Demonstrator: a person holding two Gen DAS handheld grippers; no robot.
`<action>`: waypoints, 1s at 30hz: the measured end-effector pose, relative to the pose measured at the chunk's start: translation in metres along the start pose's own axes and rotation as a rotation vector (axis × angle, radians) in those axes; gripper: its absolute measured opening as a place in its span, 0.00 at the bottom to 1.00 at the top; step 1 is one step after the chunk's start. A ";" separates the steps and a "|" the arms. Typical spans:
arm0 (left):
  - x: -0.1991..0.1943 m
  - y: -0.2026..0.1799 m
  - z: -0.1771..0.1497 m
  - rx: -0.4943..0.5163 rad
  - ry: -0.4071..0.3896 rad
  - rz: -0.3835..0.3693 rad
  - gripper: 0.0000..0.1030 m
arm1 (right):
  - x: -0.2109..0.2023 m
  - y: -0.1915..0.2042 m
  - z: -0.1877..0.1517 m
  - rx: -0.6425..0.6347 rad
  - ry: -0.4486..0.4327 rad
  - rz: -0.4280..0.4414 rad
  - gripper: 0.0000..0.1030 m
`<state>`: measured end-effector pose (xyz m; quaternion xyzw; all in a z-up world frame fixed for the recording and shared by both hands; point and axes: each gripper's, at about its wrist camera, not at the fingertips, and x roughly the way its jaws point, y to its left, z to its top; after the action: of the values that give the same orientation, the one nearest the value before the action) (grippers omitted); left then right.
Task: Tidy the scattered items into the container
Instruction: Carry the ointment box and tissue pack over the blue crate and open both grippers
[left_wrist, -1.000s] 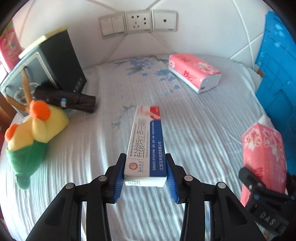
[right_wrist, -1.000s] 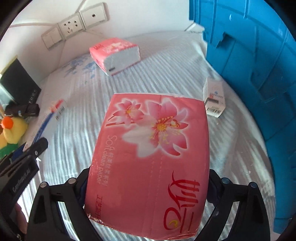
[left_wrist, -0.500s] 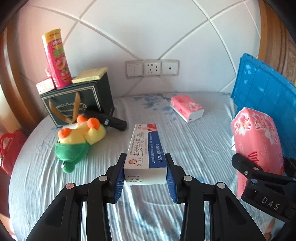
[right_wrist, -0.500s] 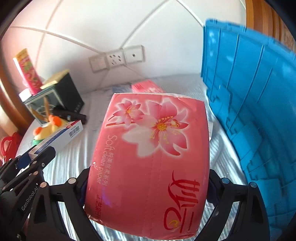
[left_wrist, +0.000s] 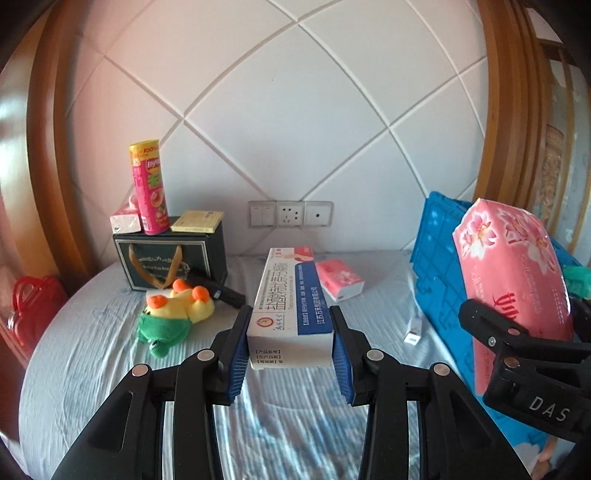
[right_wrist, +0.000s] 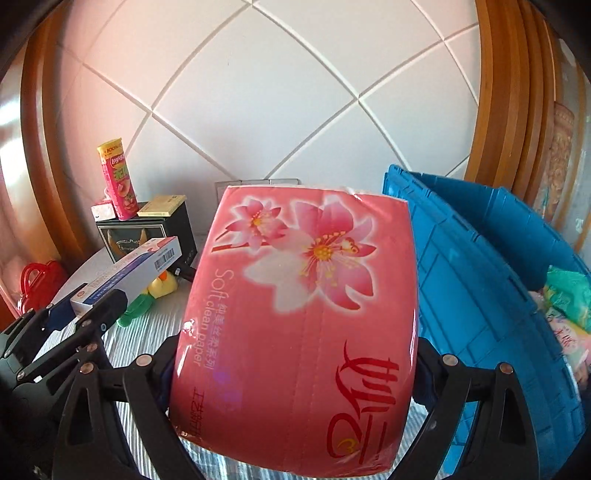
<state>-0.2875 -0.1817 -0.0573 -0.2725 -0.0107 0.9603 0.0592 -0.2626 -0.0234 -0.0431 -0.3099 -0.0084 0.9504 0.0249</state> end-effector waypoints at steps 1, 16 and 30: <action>-0.006 -0.007 0.002 0.001 -0.011 -0.005 0.38 | -0.010 -0.006 0.003 -0.002 -0.016 -0.003 0.92; -0.087 -0.239 0.026 -0.024 -0.233 -0.056 0.38 | -0.110 -0.240 0.013 -0.021 -0.216 -0.084 0.92; -0.081 -0.414 0.007 0.155 -0.116 -0.100 0.38 | -0.049 -0.383 -0.032 0.043 0.008 -0.126 0.92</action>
<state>-0.1778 0.2199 0.0127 -0.2100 0.0468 0.9683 0.1272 -0.1878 0.3568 -0.0279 -0.3120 -0.0073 0.9456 0.0915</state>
